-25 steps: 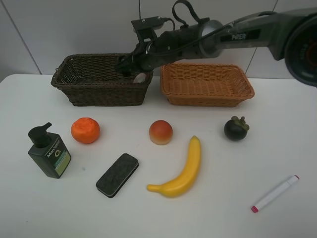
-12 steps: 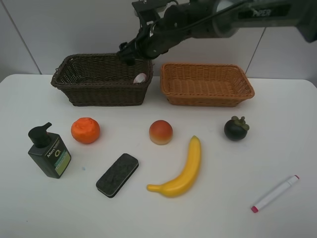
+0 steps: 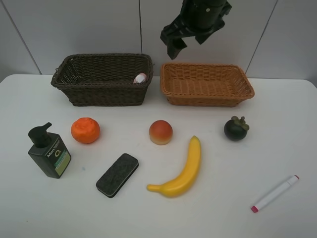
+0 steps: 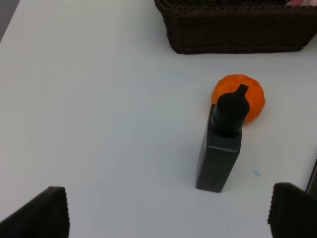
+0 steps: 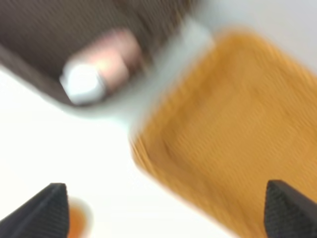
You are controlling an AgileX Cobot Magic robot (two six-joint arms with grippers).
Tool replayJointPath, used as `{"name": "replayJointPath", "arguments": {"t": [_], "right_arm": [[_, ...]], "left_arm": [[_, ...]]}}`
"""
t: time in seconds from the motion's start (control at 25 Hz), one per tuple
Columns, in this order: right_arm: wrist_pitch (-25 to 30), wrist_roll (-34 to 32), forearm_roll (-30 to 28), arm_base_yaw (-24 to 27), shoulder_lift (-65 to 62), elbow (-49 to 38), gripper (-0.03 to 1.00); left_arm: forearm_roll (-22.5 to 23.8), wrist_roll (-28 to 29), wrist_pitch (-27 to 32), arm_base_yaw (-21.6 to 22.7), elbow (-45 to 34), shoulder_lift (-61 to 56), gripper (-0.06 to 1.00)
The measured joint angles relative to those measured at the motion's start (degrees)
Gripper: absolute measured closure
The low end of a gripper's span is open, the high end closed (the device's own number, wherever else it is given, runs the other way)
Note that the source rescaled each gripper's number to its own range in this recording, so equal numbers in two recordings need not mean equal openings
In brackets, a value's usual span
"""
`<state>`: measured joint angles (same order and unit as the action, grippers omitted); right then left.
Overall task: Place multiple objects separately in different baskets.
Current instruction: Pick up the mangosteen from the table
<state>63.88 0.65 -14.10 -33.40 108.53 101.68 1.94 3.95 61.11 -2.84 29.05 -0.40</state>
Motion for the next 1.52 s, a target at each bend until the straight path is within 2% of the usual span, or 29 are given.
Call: {"name": "replayJointPath", "arguments": {"t": [0.04, 0.12, 0.28, 0.44, 0.84, 1.52], "right_arm": [[3.02, 0.00, -0.35, 0.65, -0.43, 0.00, -0.02], [5.14, 0.00, -0.62, 2.23, -0.75, 0.00, -0.02], [5.63, -0.17, 2.79, 6.70, -1.42, -2.55, -0.02], [5.80, -0.17, 6.48, 10.99, -1.50, -8.79, -0.02], [6.01, -1.47, 7.60, 17.00, -1.50, -21.27, -0.02], [-9.70, -1.49, 9.12, 19.23, -0.02, -28.84, -0.02]], "left_arm": [[0.00, 0.00, 0.00, 0.00, 0.00, 0.00, -0.05], [0.00, 0.00, 0.00, 0.00, 0.00, 0.00, -0.05], [0.00, 0.00, 0.00, 0.00, 0.00, 0.00, -0.05], [0.00, 0.00, 0.00, 0.00, 0.00, 0.00, -0.05], [0.00, 0.00, 0.00, 0.00, 0.00, 0.00, -0.05], [0.00, 0.00, 0.00, 0.00, 0.00, 0.00, -0.05]]}}
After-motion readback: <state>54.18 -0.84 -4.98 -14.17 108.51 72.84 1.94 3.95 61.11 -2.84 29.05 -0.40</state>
